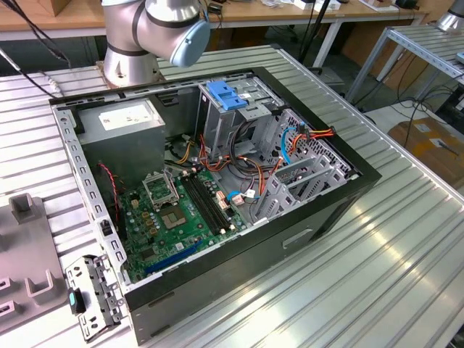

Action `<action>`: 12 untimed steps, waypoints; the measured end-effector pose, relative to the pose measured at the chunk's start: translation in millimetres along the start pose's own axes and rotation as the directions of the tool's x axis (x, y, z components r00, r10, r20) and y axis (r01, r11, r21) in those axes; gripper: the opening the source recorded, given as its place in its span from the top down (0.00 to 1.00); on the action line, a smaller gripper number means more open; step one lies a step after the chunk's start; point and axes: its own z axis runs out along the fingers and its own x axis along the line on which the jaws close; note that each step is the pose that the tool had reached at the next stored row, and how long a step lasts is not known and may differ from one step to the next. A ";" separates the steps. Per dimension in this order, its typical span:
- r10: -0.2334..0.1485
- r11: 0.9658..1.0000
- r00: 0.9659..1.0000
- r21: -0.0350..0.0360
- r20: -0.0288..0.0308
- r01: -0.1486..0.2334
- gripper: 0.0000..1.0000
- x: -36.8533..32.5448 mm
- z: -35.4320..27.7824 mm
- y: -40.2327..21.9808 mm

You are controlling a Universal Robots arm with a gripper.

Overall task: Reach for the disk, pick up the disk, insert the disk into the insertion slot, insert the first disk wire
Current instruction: 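Reach for the disk, then pick up the disk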

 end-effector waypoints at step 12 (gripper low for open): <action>0.000 1.000 1.000 0.000 0.000 0.000 0.89 15.7 1.1 -0.5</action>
